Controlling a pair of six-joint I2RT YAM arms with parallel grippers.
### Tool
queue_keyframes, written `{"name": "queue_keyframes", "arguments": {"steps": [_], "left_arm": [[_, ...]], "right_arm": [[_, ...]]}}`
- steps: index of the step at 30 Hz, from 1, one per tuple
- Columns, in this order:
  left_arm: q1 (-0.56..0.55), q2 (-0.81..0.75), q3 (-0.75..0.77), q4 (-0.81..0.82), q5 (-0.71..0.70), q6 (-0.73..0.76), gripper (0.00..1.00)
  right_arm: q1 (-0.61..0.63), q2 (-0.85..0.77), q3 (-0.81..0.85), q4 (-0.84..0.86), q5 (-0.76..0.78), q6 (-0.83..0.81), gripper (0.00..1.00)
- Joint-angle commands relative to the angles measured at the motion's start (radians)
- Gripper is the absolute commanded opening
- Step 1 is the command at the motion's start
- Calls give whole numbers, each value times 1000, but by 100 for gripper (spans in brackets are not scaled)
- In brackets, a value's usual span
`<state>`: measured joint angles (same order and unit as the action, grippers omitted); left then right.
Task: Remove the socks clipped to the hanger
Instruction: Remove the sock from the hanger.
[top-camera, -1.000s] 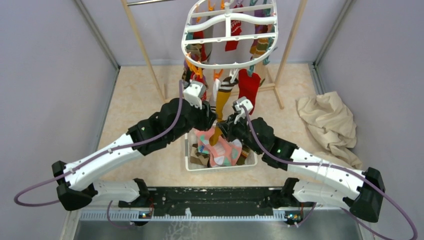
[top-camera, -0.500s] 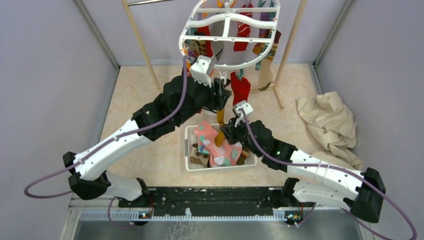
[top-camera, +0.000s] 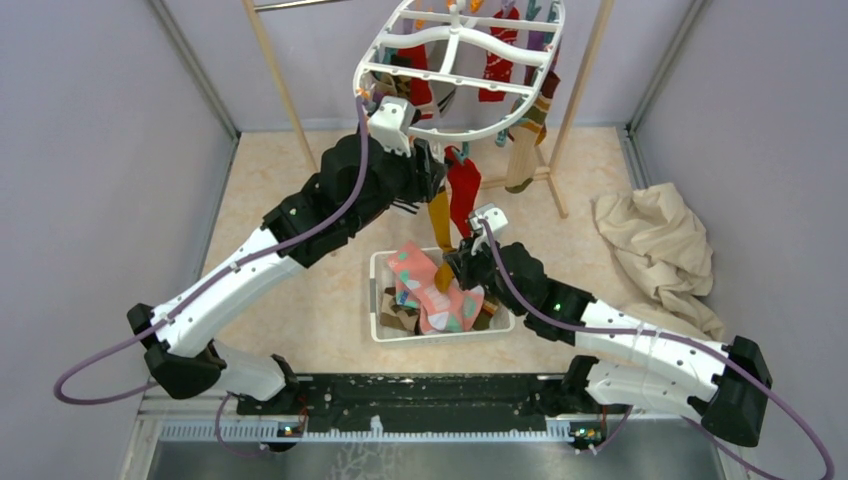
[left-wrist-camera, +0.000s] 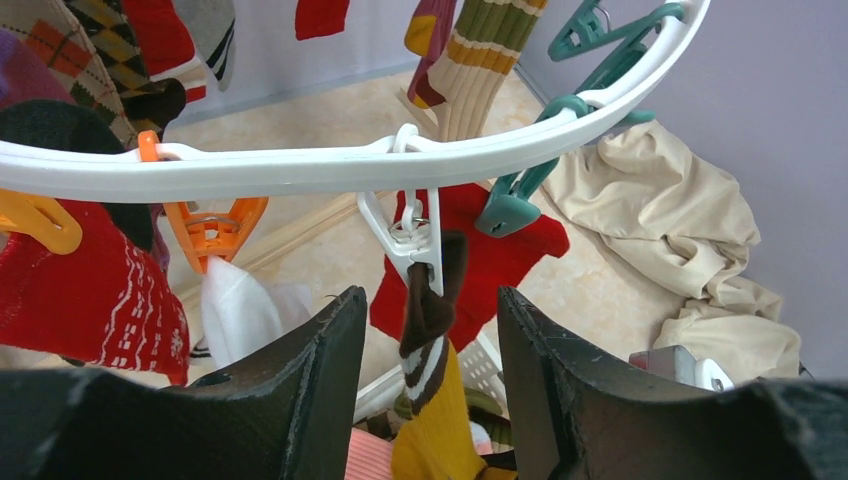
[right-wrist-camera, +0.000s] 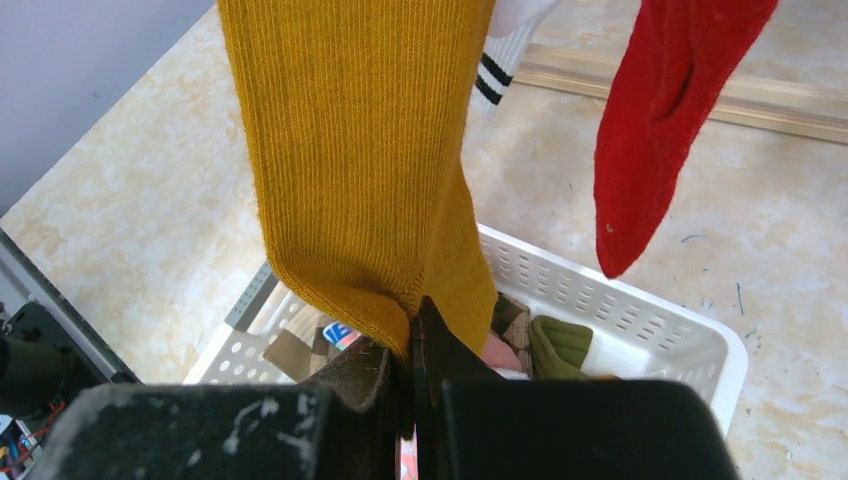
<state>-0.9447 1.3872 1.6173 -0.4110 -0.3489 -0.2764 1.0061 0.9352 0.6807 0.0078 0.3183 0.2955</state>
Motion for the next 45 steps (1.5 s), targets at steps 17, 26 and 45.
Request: {"name": "queue_keyframes", "arguments": {"steps": [17, 26, 45], "left_arm": [[14, -70, -179, 222, -84, -53, 57], [13, -62, -194, 289, -73, -62, 57], [11, 21, -150, 345, -57, -88, 57]], "right_arm": [[9, 8, 32, 39, -10, -16, 0], [10, 17, 32, 46, -16, -16, 0], [9, 13, 23, 50, -23, -12, 0]]}}
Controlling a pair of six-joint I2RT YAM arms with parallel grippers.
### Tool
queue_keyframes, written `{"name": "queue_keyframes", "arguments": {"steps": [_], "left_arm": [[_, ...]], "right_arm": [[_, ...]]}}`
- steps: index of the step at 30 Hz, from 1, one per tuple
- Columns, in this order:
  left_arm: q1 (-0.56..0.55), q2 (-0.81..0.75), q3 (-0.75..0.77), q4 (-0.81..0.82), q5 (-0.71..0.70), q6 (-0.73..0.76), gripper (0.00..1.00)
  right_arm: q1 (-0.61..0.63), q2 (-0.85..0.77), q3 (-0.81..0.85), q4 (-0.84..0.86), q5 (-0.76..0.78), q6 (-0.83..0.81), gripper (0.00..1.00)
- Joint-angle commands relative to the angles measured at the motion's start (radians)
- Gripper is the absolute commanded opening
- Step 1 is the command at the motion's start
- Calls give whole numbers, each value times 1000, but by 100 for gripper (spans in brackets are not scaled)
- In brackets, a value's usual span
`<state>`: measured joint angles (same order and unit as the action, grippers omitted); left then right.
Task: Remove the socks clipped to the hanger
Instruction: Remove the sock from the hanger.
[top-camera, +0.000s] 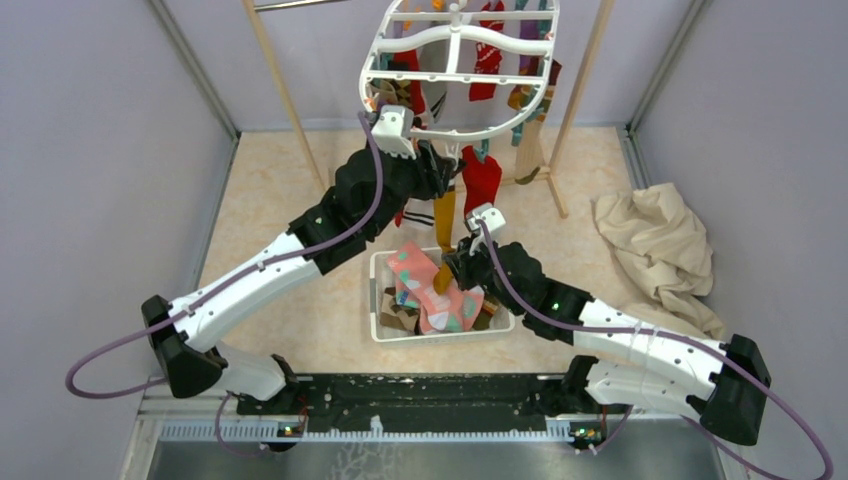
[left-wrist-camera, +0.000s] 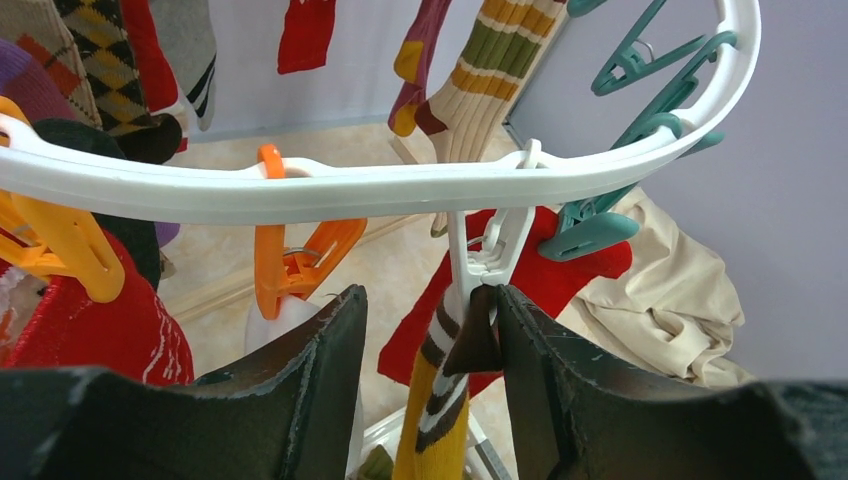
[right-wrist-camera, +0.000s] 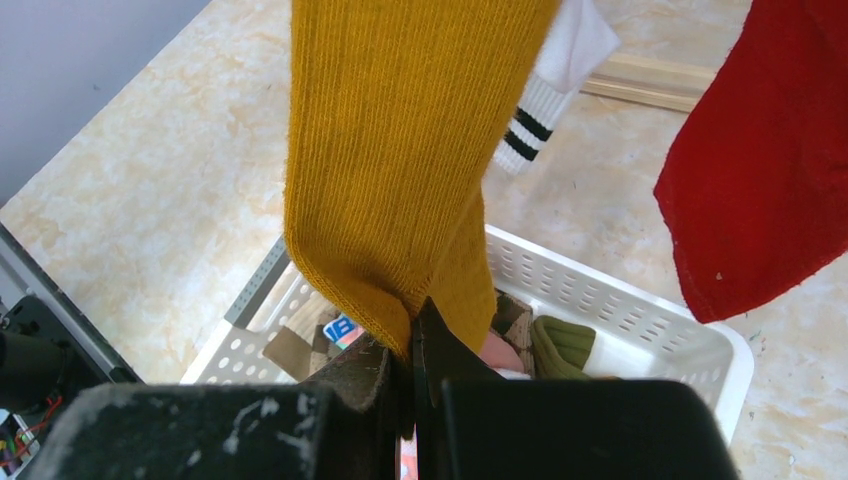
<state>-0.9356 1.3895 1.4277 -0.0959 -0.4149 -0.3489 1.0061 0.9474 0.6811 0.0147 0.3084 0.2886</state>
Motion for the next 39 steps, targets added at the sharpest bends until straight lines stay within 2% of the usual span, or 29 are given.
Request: {"name": "queue_keyframes", "arguments": {"steps": [1, 10, 18, 39], "left_arm": [[1, 23, 43, 30, 7, -16, 57], [-18, 32, 74, 5, -6, -29, 56], [-20, 1, 82, -22, 2, -31, 59], [-54, 114, 162, -20, -109, -16, 59]], "right_arm": [[10, 1, 23, 45, -14, -5, 0], [10, 3, 17, 48, -16, -1, 0], [10, 3, 12, 53, -20, 2, 0], [11, 8, 10, 55, -35, 15, 0]]}}
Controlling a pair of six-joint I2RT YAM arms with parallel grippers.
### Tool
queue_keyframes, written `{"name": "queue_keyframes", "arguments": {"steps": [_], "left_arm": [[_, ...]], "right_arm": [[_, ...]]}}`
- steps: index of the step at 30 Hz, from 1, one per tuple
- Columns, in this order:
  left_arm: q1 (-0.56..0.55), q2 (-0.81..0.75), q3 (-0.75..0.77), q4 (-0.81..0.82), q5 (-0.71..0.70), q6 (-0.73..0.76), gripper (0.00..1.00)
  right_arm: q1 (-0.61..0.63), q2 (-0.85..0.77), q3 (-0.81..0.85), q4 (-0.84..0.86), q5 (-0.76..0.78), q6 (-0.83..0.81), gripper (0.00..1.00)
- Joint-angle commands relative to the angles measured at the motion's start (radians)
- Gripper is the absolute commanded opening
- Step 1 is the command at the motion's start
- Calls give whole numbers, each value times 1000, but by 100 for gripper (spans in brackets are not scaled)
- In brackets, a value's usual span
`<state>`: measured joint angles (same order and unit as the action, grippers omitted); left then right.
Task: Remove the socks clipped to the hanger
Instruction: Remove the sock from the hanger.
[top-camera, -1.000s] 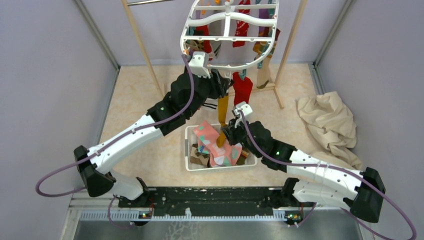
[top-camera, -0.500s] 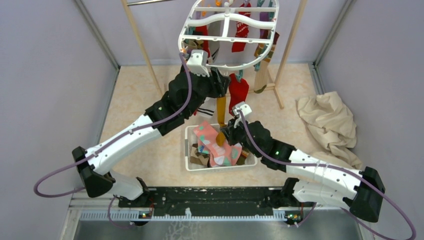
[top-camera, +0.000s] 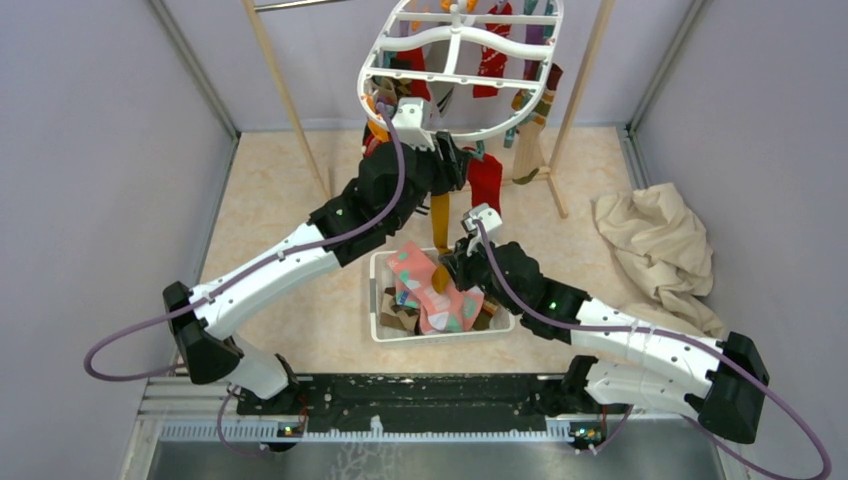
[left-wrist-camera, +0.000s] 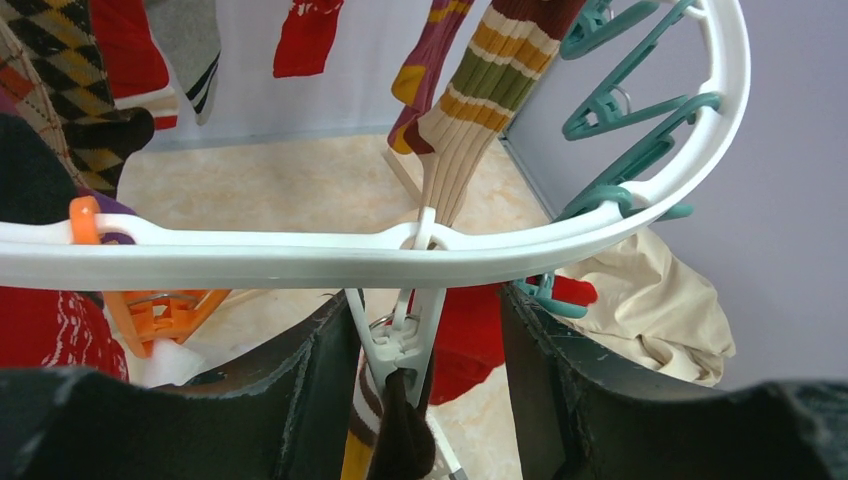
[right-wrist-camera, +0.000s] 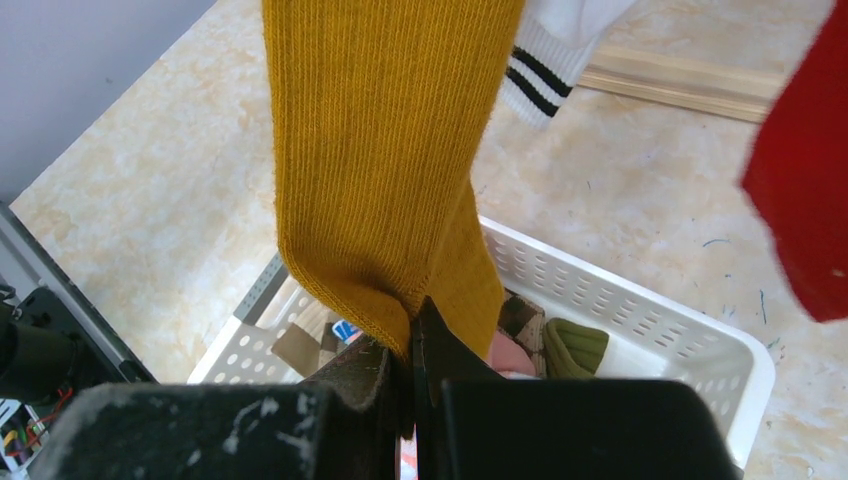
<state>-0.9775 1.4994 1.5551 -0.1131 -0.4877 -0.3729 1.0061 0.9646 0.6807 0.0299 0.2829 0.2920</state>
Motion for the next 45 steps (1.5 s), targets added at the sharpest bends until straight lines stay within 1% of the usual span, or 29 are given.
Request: {"name": "queue_keyframes", "arguments": {"steps": [1, 8, 13, 19, 23, 26, 30, 38, 44, 45], "left_arm": [[-12, 3, 33, -5, -41, 9, 59], [-14, -16, 24, -4, -71, 25, 58], [-13, -17, 23, -2, -82, 34, 54], [-14, -14, 28, 1, -88, 37, 53], [-14, -17, 30, 4, -89, 40, 51], [-13, -16, 32, 4, -86, 42, 46], [-14, -13, 34, 4, -80, 45, 36], [-13, -16, 35, 5, -77, 50, 22], [-13, -19, 38, -3, -75, 58, 19], [-13, -19, 37, -3, -74, 60, 19]], "right_arm": [[11, -10, 8, 41, -10, 12, 0], [11, -9, 4, 44, -11, 13, 0], [11, -7, 3, 47, -16, 15, 0], [11, -8, 5, 38, -14, 13, 0], [11, -7, 5, 38, -14, 13, 0], [11, -6, 6, 39, -14, 14, 0], [11, -4, 9, 36, -16, 12, 0], [11, -12, 17, 21, -16, 6, 0], [11, -53, 42, -28, -35, 0, 0], [11, -61, 45, -59, -44, -2, 0]]}}
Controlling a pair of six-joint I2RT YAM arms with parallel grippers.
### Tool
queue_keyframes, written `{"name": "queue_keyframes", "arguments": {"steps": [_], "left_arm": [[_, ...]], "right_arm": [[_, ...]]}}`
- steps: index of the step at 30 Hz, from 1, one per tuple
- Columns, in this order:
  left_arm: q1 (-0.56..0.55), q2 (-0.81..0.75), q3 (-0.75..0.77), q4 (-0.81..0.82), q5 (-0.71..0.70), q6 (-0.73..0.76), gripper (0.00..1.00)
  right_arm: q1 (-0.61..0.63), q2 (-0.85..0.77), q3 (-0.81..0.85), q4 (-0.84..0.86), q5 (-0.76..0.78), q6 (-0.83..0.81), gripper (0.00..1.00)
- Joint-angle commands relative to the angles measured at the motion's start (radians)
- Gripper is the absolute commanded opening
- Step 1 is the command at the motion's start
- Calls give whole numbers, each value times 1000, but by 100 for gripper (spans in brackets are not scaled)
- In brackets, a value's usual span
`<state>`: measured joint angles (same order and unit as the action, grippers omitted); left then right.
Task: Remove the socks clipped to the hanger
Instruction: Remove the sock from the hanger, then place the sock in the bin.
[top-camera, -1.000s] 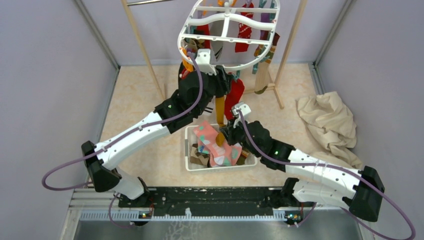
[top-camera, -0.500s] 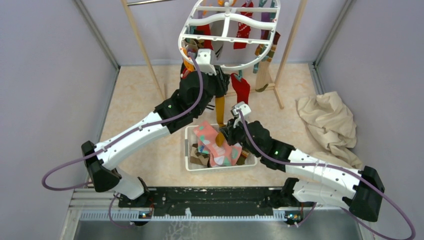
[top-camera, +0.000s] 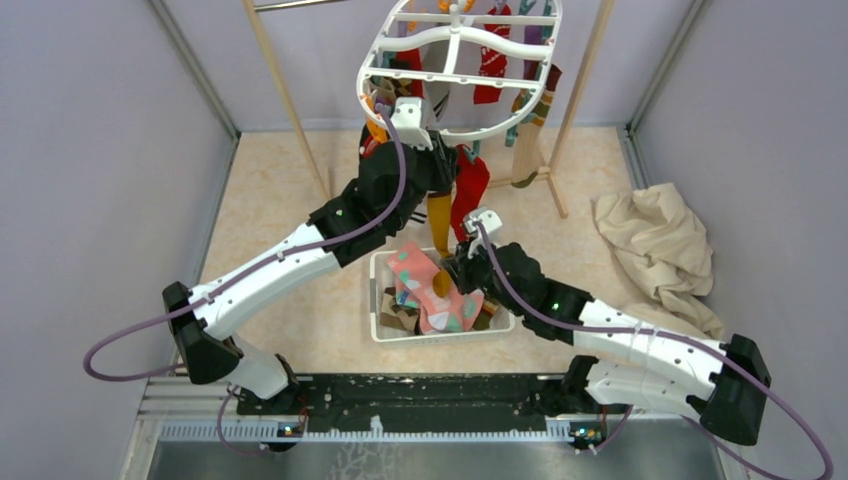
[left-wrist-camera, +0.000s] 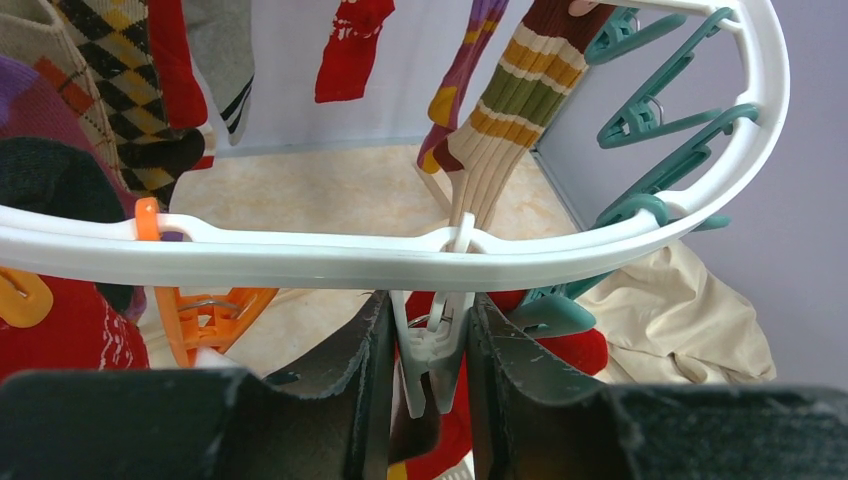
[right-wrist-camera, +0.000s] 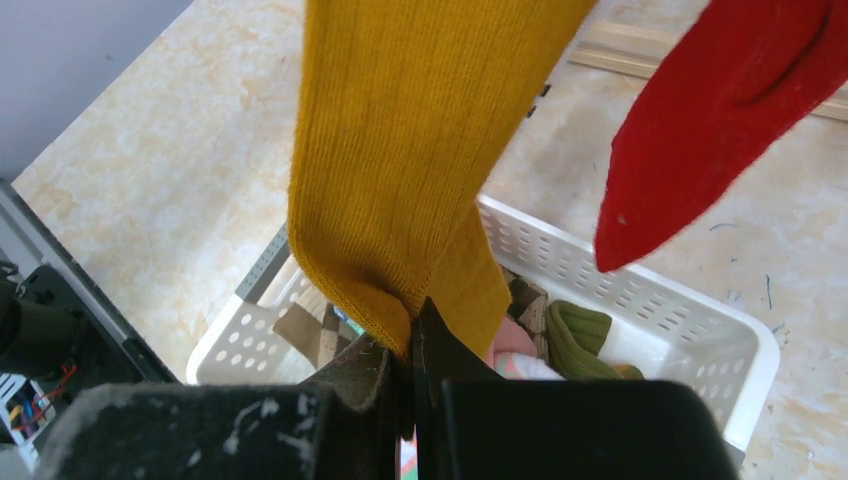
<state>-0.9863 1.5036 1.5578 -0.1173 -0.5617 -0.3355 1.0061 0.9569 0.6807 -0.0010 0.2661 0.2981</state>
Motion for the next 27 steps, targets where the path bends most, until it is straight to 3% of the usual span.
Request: {"name": "queue_keyframes", "arguments": {"steps": [1, 15, 22, 27], "left_arm": [[-5, -24, 35, 0, 0, 24, 19], [-5, -47, 14, -14, 2, 25, 22], [-5, -62, -13, -23, 3, 19, 45], [-5, -81, -47, -35, 5, 10, 52]], "right_arm": [[11, -60, 48, -47, -36, -10, 0], [11, -187, -11, -236, -94, 56, 0], [11, -202, -44, -280, -43, 69, 0], [11, -106, -67, -261, -1, 103, 0]]}}
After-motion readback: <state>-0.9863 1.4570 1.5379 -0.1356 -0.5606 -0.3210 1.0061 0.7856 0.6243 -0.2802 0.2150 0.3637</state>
